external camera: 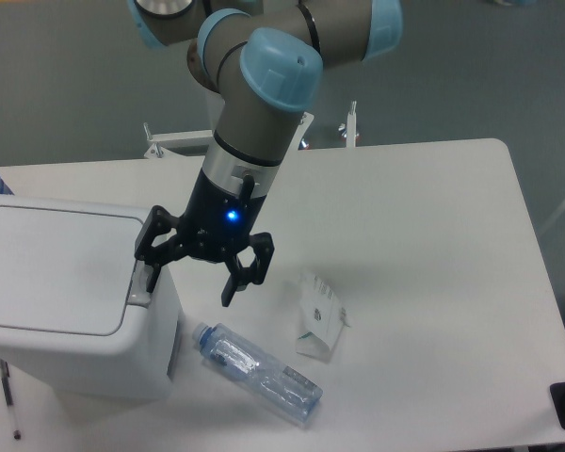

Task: Open the trash can
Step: 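Lift the gripper upward to swing the trash can lid open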

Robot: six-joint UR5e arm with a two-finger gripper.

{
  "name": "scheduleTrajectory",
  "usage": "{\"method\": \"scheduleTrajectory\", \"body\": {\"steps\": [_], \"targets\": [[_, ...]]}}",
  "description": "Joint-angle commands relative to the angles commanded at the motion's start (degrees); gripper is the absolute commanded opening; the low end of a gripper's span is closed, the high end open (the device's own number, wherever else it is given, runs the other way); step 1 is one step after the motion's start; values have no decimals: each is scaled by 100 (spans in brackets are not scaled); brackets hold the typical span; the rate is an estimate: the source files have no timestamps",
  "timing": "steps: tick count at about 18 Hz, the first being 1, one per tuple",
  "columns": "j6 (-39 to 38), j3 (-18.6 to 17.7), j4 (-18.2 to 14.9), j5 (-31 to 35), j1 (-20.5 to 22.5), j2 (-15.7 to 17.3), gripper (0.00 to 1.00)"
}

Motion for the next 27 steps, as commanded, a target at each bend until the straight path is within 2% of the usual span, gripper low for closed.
{"method": "scheduleTrajectory", "body": {"steps": [20,22,27], "targets": [[-26,9,0,9,9,-18,100],[-26,79,0,0,96,0,100],[105,272,70,-26,693,-17,100]]}}
